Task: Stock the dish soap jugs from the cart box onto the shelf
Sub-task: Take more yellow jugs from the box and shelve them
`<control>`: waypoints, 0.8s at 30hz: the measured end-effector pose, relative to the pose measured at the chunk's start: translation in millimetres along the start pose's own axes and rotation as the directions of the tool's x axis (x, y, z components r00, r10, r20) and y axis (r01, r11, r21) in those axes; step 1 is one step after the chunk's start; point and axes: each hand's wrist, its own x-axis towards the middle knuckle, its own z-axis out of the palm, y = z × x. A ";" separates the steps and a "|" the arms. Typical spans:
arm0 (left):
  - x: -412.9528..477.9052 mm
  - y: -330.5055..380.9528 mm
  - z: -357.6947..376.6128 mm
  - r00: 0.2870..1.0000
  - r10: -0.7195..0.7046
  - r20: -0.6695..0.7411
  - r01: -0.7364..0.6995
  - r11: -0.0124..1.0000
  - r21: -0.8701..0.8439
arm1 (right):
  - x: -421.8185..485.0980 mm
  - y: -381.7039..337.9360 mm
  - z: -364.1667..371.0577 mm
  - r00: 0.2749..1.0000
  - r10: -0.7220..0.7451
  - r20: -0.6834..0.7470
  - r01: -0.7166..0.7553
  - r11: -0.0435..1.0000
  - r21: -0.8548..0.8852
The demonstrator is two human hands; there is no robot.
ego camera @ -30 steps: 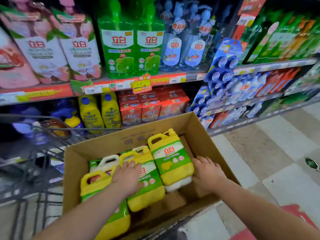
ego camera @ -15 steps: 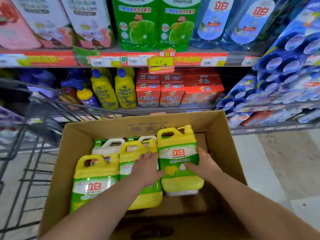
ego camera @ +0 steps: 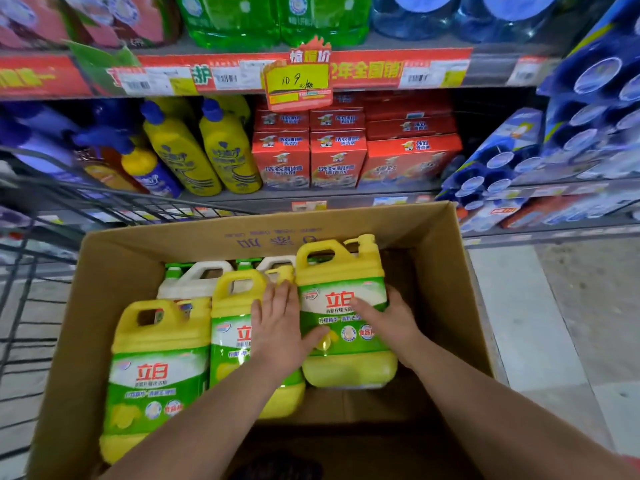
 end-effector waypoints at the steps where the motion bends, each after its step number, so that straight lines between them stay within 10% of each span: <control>1: 0.0 -0.1 0.5 1.000 0.005 0.008 -0.005 1.000 -0.002 | 0.1 0.9 -0.5 1.000 -0.001 0.001 0.001 1.000 0.018; 9: -10.5 2.1 -11.0 0.999 0.038 -0.031 -0.045 0.951 -0.307 | -14.7 -4.4 -14.0 0.998 -0.020 0.054 0.010 0.986 0.168; 14: -28.0 11.6 -40.8 0.993 -0.056 0.108 0.122 0.485 -0.866 | -35.7 -28.6 -24.9 0.988 -0.118 0.098 0.095 0.971 0.221; 17: -33.6 13.4 -64.2 0.977 -0.059 0.204 0.212 0.327 -0.921 | -49.7 -44.7 -28.0 0.975 -0.181 0.129 0.153 0.968 0.197; 24: -70.7 7.2 -118.6 0.984 -0.173 0.048 0.101 0.312 -0.945 | -78.5 -96.6 -15.4 0.903 -0.393 0.172 0.390 0.919 0.054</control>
